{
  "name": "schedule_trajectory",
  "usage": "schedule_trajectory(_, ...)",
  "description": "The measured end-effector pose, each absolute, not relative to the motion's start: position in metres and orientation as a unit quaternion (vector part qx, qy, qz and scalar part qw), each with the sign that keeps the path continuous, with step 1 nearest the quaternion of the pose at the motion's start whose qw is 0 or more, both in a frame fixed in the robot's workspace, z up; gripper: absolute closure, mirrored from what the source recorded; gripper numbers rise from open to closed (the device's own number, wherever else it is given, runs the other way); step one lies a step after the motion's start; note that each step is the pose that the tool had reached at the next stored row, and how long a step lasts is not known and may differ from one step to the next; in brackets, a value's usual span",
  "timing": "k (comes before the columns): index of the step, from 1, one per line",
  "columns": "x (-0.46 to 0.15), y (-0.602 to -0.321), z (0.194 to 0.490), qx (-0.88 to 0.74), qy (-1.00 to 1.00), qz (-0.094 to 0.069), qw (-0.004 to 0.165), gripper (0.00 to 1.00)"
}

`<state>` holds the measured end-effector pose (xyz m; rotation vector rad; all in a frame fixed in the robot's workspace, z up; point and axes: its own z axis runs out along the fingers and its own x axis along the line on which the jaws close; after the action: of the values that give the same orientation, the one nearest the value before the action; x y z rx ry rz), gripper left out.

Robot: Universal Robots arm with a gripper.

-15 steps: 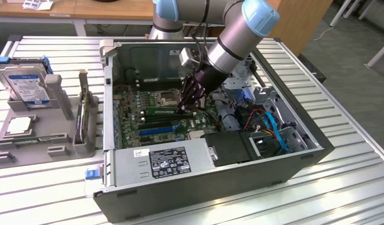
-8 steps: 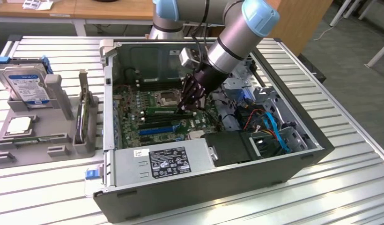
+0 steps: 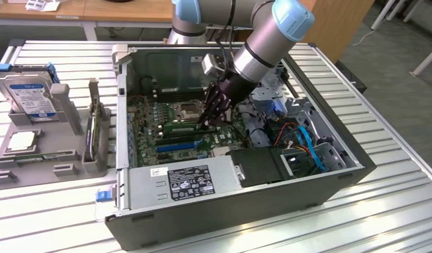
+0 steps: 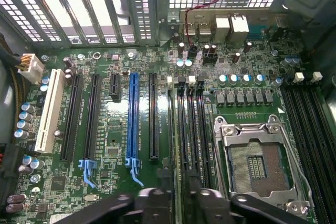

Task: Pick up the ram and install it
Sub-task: 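Insert the ram into the slot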

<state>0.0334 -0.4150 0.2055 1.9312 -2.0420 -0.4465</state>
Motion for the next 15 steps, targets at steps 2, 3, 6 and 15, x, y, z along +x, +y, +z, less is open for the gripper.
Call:
schedule_trajectory(2,0.033,-0.415,0.206,0.671,-0.71,-0.155,0.147,0.73)
schedule_trajectory(3,0.033,-0.415,0.206,0.671,-0.71,-0.155,0.147,0.73)
schedule_trajectory(6,0.033,-0.415,0.206,0.671,-0.71,-0.155,0.147,0.73)
schedule_trajectory(15,0.033,-0.415,0.219,0.671,-0.71,-0.155,0.147,0.73)
